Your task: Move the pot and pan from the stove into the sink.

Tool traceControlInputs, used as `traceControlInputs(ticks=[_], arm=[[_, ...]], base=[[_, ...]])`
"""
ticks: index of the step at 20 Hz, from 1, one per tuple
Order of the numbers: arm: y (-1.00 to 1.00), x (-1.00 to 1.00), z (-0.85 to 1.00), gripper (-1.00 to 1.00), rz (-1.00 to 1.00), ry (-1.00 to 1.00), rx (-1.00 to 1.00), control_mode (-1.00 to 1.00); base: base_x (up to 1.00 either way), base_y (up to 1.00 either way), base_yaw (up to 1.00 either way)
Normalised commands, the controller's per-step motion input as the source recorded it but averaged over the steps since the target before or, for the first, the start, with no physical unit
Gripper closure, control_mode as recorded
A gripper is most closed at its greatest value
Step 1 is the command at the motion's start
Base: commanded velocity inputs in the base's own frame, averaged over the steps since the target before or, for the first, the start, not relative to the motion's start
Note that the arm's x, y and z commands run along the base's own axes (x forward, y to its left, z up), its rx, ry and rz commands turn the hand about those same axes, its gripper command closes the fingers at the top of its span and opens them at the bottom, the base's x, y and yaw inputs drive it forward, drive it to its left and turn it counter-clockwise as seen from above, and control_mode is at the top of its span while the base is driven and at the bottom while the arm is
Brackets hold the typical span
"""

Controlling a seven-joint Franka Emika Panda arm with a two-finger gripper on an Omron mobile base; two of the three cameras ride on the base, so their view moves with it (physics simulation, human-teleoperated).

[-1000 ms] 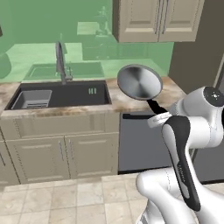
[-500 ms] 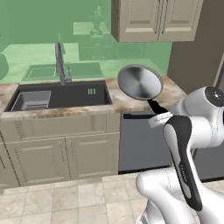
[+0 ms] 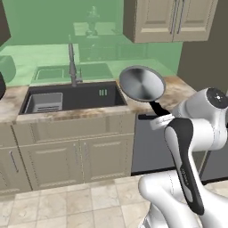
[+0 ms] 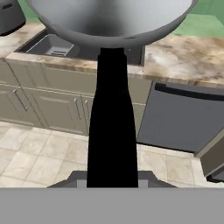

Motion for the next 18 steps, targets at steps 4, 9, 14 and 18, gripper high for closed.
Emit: traceControlInputs(ticks=[4, 9, 14, 18], arm=[[0.0, 0.0, 0.0, 1.0, 0.0, 0.0, 0.0, 1.0], [0.0, 0.0, 0.0, 1.0, 0.0, 0.0, 0.0, 1.0], [0.0, 0.0, 0.0, 1.0, 0.0, 0.0, 0.0, 1.0], [0.0, 0.0, 0.0, 1.0, 0.0, 0.0, 0.0, 1.0]], base=[[0.0, 0.12, -0.02], [0.18, 0.03, -0.01], [0.63, 0.14, -0.05], [0.76, 0.18, -0.08]])
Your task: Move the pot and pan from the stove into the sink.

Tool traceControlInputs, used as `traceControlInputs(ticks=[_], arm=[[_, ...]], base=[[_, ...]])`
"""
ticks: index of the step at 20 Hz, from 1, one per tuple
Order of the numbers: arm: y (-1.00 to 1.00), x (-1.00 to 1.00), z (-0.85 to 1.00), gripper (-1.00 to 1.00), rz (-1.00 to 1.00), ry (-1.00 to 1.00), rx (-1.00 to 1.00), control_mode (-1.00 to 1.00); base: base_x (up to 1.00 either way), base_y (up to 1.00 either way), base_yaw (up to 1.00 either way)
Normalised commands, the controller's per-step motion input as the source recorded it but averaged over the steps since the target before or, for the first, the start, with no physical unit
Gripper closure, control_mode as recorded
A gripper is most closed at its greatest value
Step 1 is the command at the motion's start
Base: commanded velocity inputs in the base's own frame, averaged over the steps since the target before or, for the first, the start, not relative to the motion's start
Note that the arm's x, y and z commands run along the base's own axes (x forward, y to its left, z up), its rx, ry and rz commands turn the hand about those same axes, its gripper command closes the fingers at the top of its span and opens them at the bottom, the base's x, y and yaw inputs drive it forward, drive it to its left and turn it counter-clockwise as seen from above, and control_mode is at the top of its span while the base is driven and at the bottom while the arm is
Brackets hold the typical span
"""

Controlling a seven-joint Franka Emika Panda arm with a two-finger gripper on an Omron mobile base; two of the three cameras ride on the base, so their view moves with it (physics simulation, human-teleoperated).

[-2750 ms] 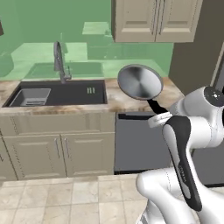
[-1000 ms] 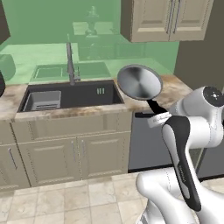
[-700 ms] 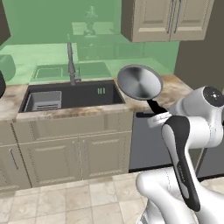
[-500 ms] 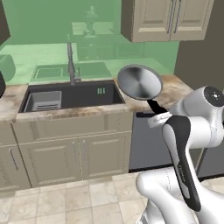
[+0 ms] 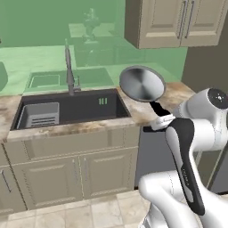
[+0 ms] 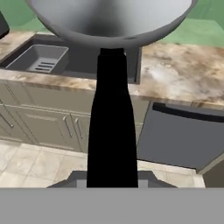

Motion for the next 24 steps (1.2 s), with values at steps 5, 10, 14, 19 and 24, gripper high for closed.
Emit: traceControlInputs(ticks=[5, 10, 14, 19, 24], arm=[[0.0, 0.0, 0.0, 1.0, 0.0, 0.0, 0.0, 1.0], [0.0, 0.0, 0.0, 1.0, 0.0, 0.0, 0.0, 1.0], [0.0, 0.0, 0.0, 1.0, 0.0, 0.0, 0.0, 1.0], [0.0, 0.0, 0.0, 1.0, 0.0, 0.0, 0.0, -1.0], [0.11, 0.2, -0.02, 1.0, 0.0, 0.09, 0.0, -1.0]], base=[[0.73, 0.22, -0.08], [0.53, 0.26, -0.08], [0.32, 0.26, -0.06], [0.02, 0.05, -0.01], [0.0, 0.0, 0.0]])
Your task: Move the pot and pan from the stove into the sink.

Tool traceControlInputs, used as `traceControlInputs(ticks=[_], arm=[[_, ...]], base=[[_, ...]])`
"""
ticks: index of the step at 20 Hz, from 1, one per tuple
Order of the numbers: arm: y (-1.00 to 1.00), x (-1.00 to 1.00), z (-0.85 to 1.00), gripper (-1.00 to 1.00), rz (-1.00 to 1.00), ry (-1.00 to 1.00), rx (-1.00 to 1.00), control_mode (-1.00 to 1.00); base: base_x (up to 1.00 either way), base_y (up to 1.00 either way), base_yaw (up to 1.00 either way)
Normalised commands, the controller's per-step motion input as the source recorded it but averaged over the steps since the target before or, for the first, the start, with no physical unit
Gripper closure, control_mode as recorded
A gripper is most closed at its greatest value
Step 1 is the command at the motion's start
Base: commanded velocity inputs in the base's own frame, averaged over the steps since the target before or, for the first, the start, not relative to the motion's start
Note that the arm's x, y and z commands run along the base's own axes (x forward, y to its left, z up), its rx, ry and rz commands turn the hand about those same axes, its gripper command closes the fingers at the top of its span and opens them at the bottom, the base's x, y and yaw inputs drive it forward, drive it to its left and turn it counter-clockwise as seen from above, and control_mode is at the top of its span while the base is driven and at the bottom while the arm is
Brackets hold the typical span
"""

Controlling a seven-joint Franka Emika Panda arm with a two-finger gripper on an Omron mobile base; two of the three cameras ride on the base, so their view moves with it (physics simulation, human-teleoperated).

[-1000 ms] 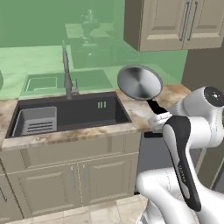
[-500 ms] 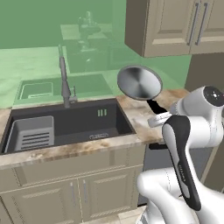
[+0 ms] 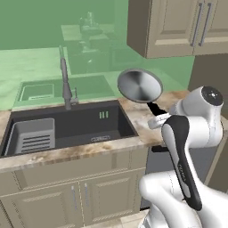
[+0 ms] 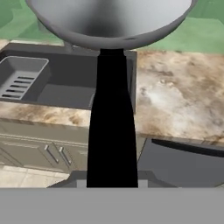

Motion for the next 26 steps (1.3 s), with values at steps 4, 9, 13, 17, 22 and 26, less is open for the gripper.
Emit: traceControlInputs(ticks=[4, 9, 13, 17, 22, 26], arm=[[0.15, 0.23, -0.05, 1.0, 0.0, 0.2, -0.04, -1.0], [0.01, 0.11, -0.07, 1.0, 0.0, 0.14, -0.03, -1.0], [0.0, 0.16, -0.13, 1.0, 0.0, 0.21, -0.01, -1.0], [0.05, 0.26, -0.09, 1.0, 0.0, 0.2, 0.0, -1.0], [0.21, 0.26, -0.11, 1.0, 0.0, 0.14, 0.0, -1.0], [0.49, 0.45, -0.2, 1.0, 0.0, 0.16, -0.01, -1.0]], base=[[0.0, 0.0, 0.0], [0.0, 0.0, 0.0], [0.0, 0.0, 0.0], [0.0, 0.0, 0.0], [0.0, 0.0, 0.0], [0.0, 0.0, 0.0]])
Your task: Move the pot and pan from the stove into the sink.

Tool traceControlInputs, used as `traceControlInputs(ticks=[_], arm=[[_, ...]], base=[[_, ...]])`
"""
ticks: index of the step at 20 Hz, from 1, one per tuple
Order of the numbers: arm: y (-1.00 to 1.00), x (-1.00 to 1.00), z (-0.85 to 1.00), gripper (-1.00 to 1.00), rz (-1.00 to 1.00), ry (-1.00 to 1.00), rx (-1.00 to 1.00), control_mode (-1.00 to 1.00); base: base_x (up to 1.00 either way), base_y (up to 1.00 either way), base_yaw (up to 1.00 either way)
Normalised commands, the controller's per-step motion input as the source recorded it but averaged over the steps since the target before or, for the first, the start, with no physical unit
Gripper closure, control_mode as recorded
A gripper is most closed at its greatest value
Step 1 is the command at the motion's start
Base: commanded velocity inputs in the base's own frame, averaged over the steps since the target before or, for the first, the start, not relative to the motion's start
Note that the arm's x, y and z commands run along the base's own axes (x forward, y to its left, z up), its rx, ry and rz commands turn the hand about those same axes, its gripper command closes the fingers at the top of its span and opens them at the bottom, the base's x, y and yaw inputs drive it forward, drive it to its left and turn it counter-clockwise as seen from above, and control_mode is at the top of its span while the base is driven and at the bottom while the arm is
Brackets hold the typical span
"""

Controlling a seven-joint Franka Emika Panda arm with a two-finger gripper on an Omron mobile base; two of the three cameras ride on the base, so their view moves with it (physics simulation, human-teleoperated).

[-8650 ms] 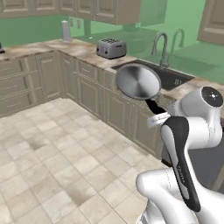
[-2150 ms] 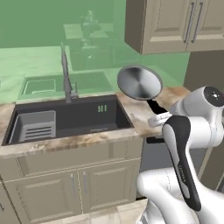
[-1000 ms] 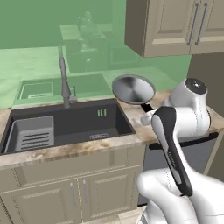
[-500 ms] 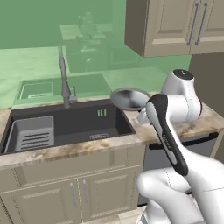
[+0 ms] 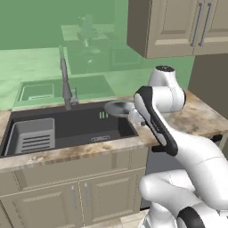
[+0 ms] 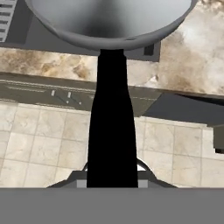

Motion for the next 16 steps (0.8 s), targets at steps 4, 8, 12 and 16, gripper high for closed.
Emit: traceControlInputs(ticks=[4, 8, 12, 16], arm=[[0.49, 0.47, -0.22, 1.0, 0.0, 0.16, -0.01, -1.0], [0.36, 0.3, -0.19, 1.0, 0.0, 0.12, -0.01, -1.0], [0.14, 0.11, -0.12, 1.0, 0.01, 0.08, -0.02, -1.0], [0.01, 0.0, 0.0, 1.0, 0.0, 0.01, -0.02, -1.0]], base=[[0.0, 0.0, 0.0], [0.0, 0.0, 0.0], [0.0, 0.0, 0.0], [0.0, 0.0, 0.0]])
